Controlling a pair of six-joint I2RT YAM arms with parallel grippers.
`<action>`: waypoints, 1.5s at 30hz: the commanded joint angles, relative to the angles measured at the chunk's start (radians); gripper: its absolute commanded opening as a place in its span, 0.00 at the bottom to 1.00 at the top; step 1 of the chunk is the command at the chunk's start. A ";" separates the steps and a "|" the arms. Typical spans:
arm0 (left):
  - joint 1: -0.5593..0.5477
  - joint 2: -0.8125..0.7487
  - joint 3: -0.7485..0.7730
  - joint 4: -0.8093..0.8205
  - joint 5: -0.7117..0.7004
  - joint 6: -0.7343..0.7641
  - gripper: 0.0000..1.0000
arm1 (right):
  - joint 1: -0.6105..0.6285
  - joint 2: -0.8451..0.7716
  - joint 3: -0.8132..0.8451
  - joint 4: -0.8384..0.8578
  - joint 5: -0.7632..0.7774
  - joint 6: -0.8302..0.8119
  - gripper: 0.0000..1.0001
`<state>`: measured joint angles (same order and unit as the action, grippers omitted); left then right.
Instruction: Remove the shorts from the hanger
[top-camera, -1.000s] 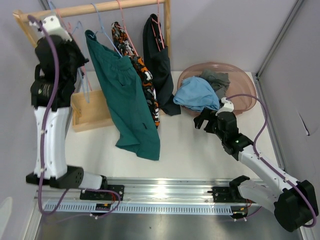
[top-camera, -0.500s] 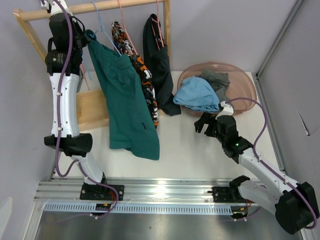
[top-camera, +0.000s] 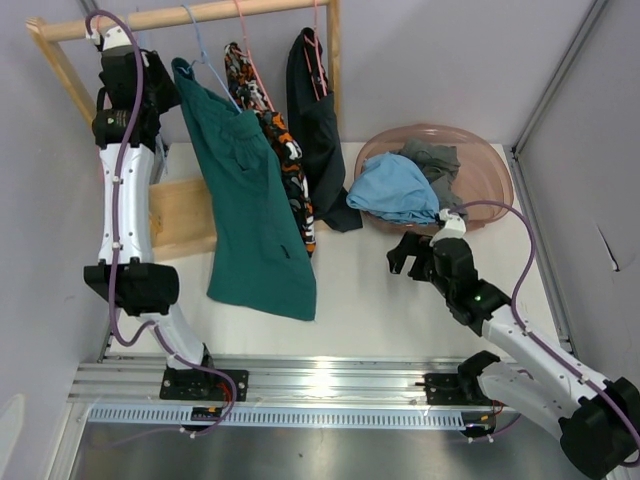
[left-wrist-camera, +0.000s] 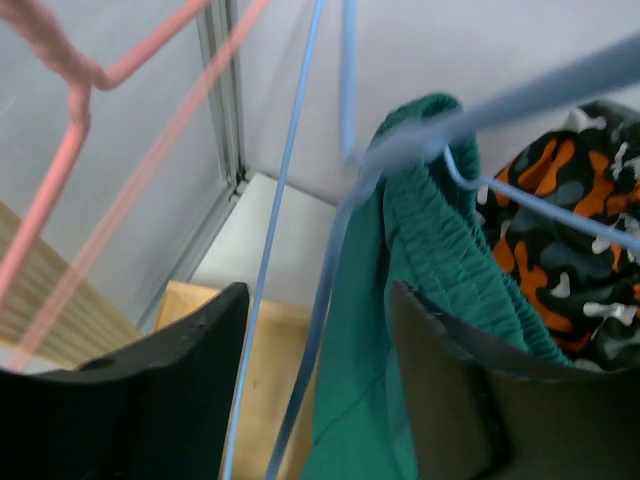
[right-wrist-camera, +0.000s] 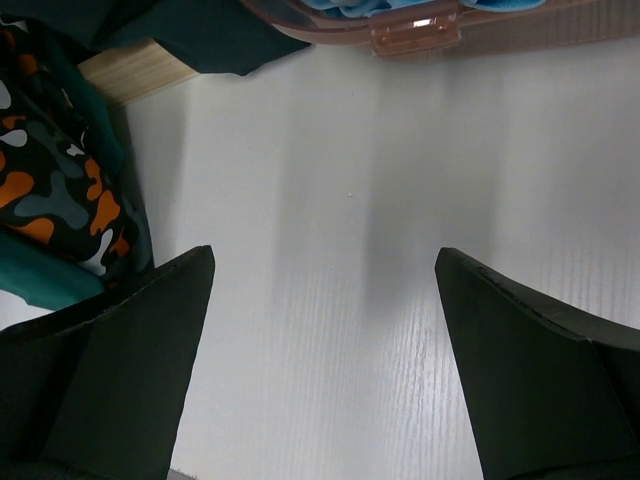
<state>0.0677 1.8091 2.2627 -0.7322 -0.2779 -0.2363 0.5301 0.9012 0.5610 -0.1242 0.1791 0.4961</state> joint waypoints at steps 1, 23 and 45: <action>0.015 -0.088 -0.055 0.010 0.042 -0.020 0.70 | 0.019 -0.057 0.040 -0.051 0.045 0.007 0.99; -0.020 -0.534 -0.293 0.020 0.407 -0.145 0.69 | 0.123 -0.329 0.099 -0.334 0.155 0.076 0.99; -0.169 -0.239 -0.210 0.226 0.424 -0.242 0.63 | 0.143 -0.360 0.096 -0.381 0.223 0.053 0.99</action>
<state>-0.0826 1.5524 1.9923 -0.5716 0.1665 -0.4591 0.6666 0.5426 0.6178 -0.5144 0.3752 0.5629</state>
